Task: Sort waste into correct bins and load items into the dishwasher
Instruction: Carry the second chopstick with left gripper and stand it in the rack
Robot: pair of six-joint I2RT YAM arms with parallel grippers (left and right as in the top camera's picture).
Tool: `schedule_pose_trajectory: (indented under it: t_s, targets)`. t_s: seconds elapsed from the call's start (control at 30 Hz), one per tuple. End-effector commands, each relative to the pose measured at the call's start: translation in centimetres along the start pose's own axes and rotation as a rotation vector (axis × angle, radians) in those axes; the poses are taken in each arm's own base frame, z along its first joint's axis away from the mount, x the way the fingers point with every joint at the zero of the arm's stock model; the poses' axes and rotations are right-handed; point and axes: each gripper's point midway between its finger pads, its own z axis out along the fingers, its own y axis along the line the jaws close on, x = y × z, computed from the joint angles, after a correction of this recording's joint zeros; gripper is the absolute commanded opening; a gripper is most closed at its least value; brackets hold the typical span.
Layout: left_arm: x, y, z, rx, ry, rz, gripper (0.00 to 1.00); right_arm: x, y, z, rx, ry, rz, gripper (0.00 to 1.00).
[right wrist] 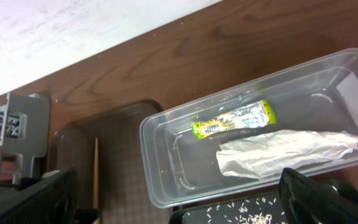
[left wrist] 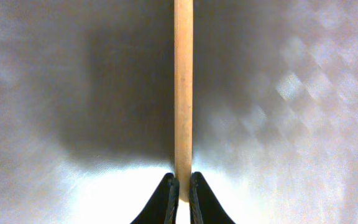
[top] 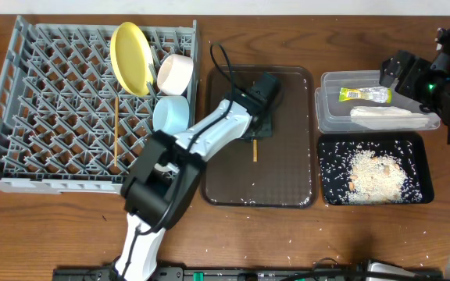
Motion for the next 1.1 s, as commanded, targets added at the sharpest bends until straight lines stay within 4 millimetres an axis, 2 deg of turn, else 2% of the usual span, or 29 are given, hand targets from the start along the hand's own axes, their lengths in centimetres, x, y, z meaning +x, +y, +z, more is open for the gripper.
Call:
schedule_pose_trajectory:
  t_s: [0.0,0.07,0.13,0.23,0.33,0.4,0.47,0.53,0.77,0.93,1.0,1.07]
  targets:
    - [-2.7,0.1,-8.3,0.045,-0.132,0.156,0.07,-0.4,0.1,-0.2,-0.006,-0.009,0.008,0.99]
    - [-3.1,1.3,-12.0,0.039,-0.174,0.195,0.08,-0.4,0.1,-0.2,-0.006,-0.009,0.008,0.99]
    - [-3.5,3.5,-15.9,0.008,-0.227,0.2,0.07,-0.4,0.1,-0.2,-0.006,-0.009,0.008,0.99]
    - [-3.7,8.4,-21.4,-0.115,-0.317,0.164,0.08,-0.4,0.1,-0.2,-0.006,-0.009,0.008,0.99]
    - [-3.1,13.3,-25.3,-0.26,-0.356,0.147,0.07,-0.4,0.1,-0.2,-0.006,-0.009,0.008,0.99]
    - [-2.5,16.3,-26.7,-0.345,-0.345,0.138,0.07,-0.4,0.1,-0.2,-0.006,-0.009,0.008,0.99]
    - [-1.9,18.5,-26.8,-0.395,-0.302,0.151,0.08,-0.4,0.1,-0.2,-0.006,-0.009,0.008,0.99]
    - [-1.5,20.2,-26.2,-0.422,-0.257,0.153,0.07,-0.4,0.1,-0.2,-0.006,-0.009,0.008,0.99]
    - [-0.8,24.2,-21.4,-0.477,-0.1,0.137,0.08,-0.4,0.1,-0.2,-0.006,-0.009,0.008,0.99]
    - [-0.3,26.1,-18.1,-0.496,0.01,0.087,0.09,-0.4,0.1,-0.2,-0.006,-0.009,0.008,0.99]
    - [-0.2,26.4,-17.0,-0.499,0.046,0.087,0.17,-0.4,0.1,-0.2,-0.006,-0.009,0.008,0.99]
    - [0.0,26.5,-16.3,-0.501,0.067,0.086,0.31,-0.4,0.1,-0.2,-0.006,-0.009,0.008,0.99]
